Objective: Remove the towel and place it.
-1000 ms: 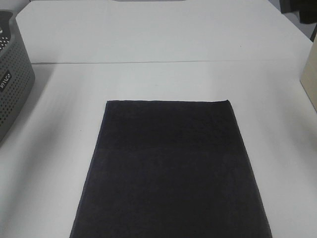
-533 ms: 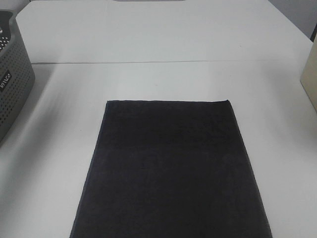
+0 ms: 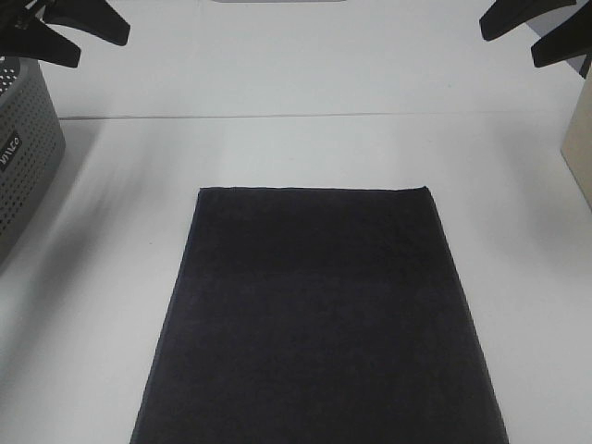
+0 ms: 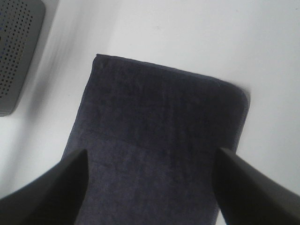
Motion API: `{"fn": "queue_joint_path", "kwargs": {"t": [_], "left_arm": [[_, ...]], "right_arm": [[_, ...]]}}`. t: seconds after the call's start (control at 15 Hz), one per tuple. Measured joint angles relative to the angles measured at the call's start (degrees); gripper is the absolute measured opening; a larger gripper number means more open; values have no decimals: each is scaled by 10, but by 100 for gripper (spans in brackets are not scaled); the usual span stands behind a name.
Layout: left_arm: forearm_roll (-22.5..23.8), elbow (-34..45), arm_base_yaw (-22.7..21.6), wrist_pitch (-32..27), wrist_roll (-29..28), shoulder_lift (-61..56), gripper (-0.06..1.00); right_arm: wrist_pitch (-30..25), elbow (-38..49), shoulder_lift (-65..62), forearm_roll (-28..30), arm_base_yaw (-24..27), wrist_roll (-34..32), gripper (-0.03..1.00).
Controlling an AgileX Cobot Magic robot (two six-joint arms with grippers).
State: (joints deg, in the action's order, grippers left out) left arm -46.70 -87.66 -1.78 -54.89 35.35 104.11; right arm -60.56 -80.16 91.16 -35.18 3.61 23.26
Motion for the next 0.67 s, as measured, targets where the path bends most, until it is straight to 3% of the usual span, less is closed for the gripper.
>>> {"fn": "queue_joint_path", "kwargs": {"t": [0.13, 0.27, 0.47, 0.67], "left_arm": [[-28, -13, 1, 1, 2, 24, 79], [-23, -37, 15, 14, -21, 56, 75], [23, -92, 58, 15, -93, 120, 74], [60, -115, 65, -6, -129, 172, 74]], "right_arm": [[1, -1, 25, -7, 0, 0, 71], [13, -5, 52, -9, 0, 3, 70], [34, -5, 97, -8, 0, 14, 69], [52, -5, 139, -8, 0, 24, 68]]}}
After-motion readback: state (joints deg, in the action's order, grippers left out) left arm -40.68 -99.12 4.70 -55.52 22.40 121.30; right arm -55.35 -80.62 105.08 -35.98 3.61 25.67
